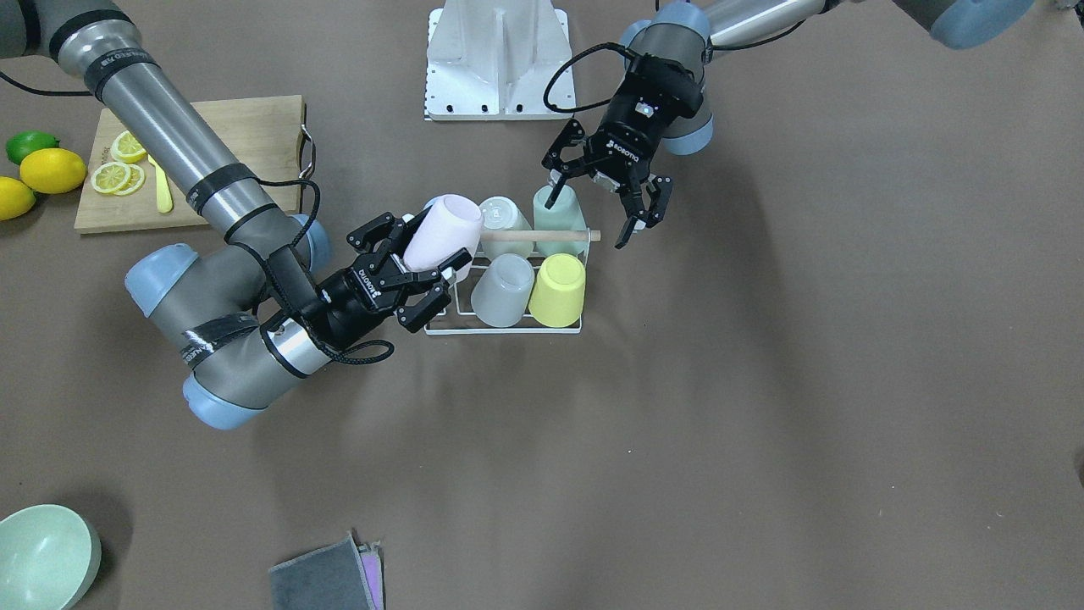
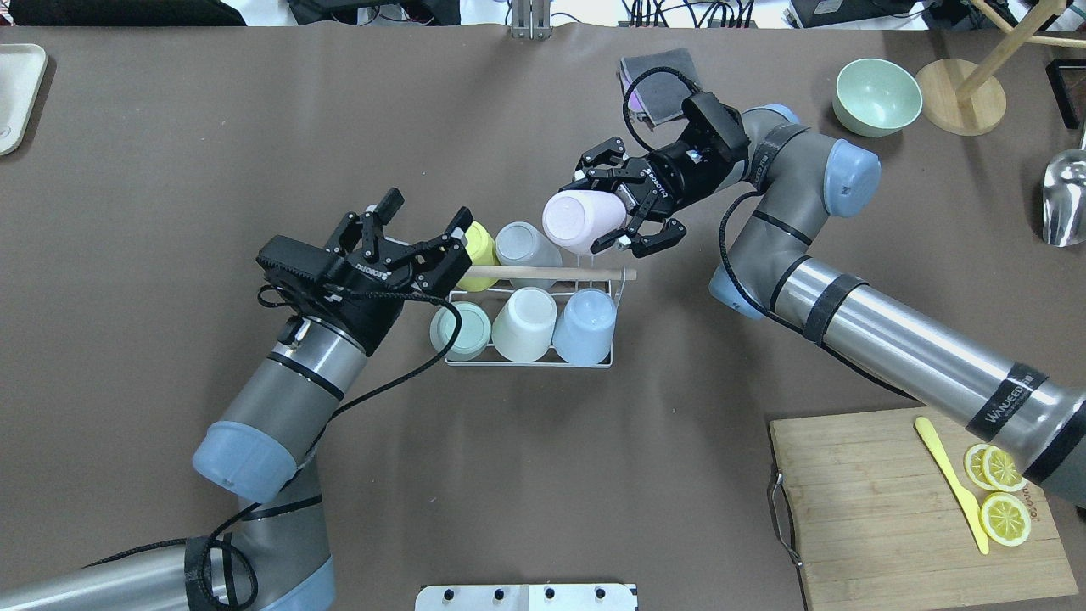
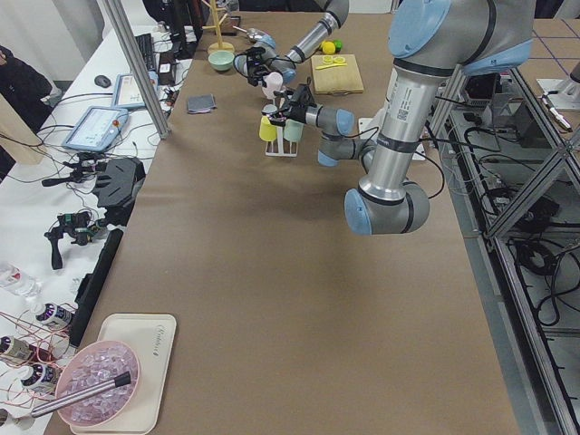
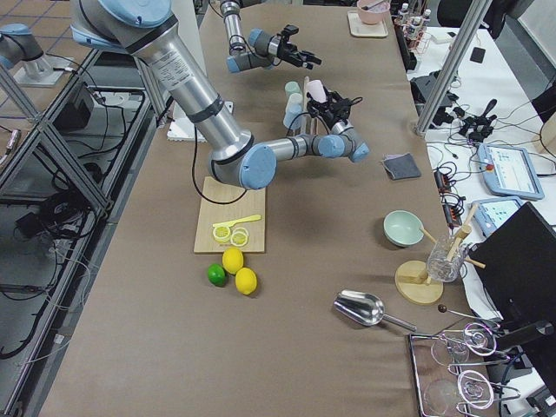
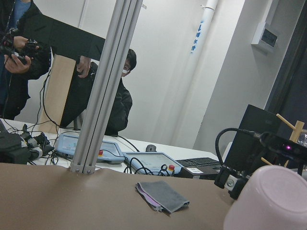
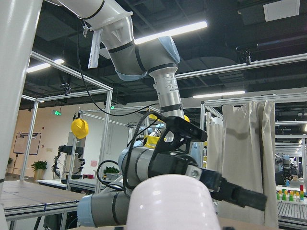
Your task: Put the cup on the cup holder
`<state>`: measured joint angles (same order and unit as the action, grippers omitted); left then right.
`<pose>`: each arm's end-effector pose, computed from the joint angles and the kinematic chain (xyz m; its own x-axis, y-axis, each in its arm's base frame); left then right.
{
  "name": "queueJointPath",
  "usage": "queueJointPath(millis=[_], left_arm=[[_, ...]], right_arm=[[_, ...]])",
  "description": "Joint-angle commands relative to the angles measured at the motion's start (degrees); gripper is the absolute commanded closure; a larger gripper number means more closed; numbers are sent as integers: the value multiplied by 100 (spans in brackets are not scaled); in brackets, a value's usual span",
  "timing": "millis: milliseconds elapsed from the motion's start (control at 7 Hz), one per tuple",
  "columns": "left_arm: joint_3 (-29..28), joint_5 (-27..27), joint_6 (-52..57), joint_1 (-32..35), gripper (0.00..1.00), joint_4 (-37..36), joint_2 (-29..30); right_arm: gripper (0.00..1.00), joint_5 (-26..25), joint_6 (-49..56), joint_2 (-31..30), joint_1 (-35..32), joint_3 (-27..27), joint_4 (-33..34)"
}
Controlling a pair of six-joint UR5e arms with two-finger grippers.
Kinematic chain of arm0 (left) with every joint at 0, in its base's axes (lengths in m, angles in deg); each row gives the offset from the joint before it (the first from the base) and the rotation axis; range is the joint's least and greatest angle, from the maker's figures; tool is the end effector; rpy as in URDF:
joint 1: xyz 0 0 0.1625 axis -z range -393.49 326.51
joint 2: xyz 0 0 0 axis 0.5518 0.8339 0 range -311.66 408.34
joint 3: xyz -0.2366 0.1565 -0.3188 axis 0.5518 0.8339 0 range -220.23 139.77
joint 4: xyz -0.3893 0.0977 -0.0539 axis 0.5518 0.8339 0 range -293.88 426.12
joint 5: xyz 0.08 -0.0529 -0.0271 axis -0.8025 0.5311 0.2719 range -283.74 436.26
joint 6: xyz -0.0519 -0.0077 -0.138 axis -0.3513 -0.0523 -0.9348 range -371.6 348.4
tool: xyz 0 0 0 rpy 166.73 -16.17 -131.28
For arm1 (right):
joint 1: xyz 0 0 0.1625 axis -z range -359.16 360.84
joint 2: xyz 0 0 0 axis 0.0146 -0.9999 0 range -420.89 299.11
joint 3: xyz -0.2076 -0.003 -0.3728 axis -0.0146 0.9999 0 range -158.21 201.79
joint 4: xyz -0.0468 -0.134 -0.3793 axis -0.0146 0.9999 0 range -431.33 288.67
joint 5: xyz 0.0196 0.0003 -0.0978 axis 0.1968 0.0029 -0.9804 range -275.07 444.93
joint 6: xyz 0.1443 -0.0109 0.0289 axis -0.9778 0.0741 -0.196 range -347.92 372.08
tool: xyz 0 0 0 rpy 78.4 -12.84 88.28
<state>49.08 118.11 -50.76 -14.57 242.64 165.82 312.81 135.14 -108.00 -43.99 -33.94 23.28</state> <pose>0.4785 -0.4213 0.2382 0.4329 0.3983 -0.8087 0.8357 0.1591 0.5257 -0.5151 -0.5603 0.3018 -0.2896 -0.8584 -0.4235 -0.8520 0.0296 0.5226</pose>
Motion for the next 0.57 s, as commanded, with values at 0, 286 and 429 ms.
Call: queueJointPath(millis=[0, 286, 429], left_arm=[[25, 164, 5, 740, 2, -205, -32], [-2, 814, 5, 1750, 2, -232, -495], [-80, 972, -4, 2086, 2, -206, -768]], right_arm=[[52, -16, 148, -8, 0, 1, 4], [26, 2, 139, -17, 0, 1, 13], [0, 28, 131, 0, -8, 1, 13]])
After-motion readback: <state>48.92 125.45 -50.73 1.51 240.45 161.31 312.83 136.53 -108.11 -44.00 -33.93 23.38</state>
